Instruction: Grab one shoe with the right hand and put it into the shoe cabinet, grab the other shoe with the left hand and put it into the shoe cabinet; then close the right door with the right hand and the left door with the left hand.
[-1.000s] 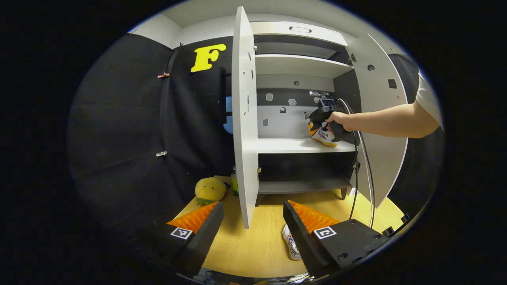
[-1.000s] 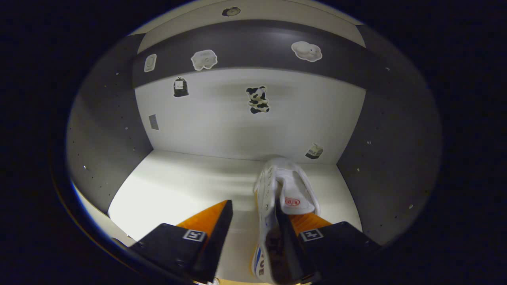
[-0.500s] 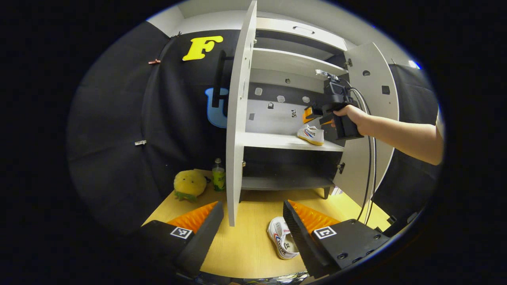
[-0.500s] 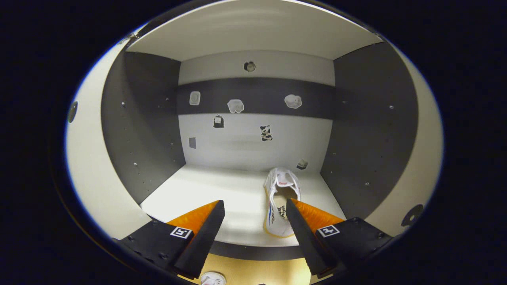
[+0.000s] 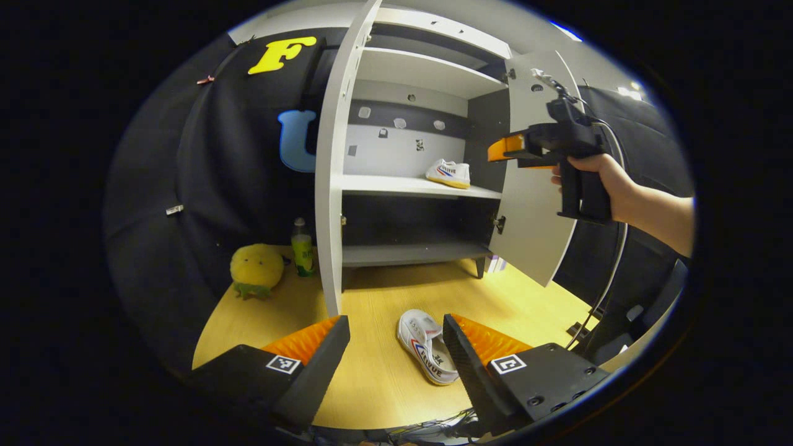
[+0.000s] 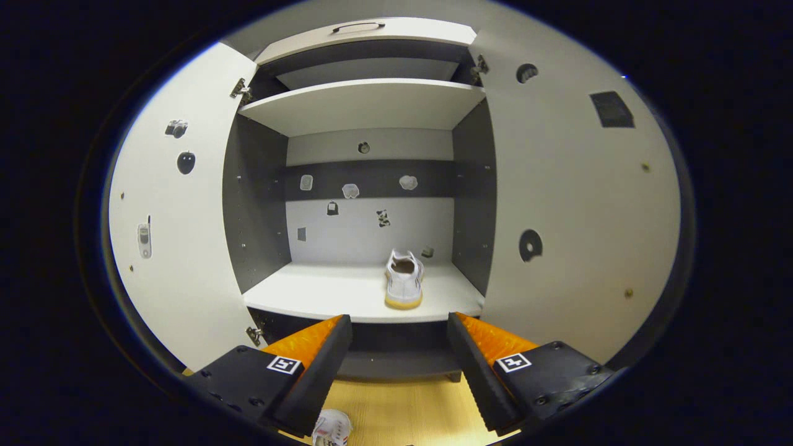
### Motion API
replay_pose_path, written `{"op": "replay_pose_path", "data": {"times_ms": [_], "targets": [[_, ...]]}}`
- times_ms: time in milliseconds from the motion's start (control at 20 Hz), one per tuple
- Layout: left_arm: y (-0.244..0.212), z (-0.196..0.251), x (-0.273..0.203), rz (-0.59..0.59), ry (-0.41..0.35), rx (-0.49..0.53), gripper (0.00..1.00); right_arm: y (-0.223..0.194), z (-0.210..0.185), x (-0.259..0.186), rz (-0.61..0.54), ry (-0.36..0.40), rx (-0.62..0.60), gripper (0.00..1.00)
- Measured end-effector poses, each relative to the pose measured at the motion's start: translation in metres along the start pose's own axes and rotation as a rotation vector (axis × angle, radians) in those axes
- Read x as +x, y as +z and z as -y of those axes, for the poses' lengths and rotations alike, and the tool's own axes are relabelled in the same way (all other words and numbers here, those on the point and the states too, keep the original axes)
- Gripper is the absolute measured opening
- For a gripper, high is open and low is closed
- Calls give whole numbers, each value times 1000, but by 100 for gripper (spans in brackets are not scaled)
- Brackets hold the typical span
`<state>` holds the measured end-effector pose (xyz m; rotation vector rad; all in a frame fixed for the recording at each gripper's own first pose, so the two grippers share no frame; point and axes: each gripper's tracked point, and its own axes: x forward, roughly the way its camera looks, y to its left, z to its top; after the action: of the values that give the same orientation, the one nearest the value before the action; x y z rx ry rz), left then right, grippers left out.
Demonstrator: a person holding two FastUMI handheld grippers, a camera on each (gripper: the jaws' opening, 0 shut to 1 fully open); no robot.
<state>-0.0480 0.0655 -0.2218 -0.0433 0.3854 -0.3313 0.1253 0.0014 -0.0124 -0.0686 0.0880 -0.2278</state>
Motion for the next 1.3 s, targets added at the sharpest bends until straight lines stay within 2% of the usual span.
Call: {"op": "replay_pose_path", "data": {"times_ms": [250, 400, 500, 800, 1000, 1300], "targets": [[-31, 13, 28, -73, -46, -35, 95, -87, 27, -48, -145, -65, 67, 99], [-46, 19, 49, -111, -37, -37, 95, -129, 45, -69, -233, -89, 102, 99], [-58, 23, 63, -147, -19, -33, 95, -148, 55, -81, -269, -93, 81, 98], [-102, 38, 102, -287, 22, -34, 95, -190, 68, -109, -361, -7, -7, 97], [-121, 35, 139, -343, 73, 20, 95, -201, 76, -126, -388, 38, -23, 98], [-148, 18, 197, -382, 183, 122, 93, -210, 96, -137, -417, 30, 17, 98]]}}
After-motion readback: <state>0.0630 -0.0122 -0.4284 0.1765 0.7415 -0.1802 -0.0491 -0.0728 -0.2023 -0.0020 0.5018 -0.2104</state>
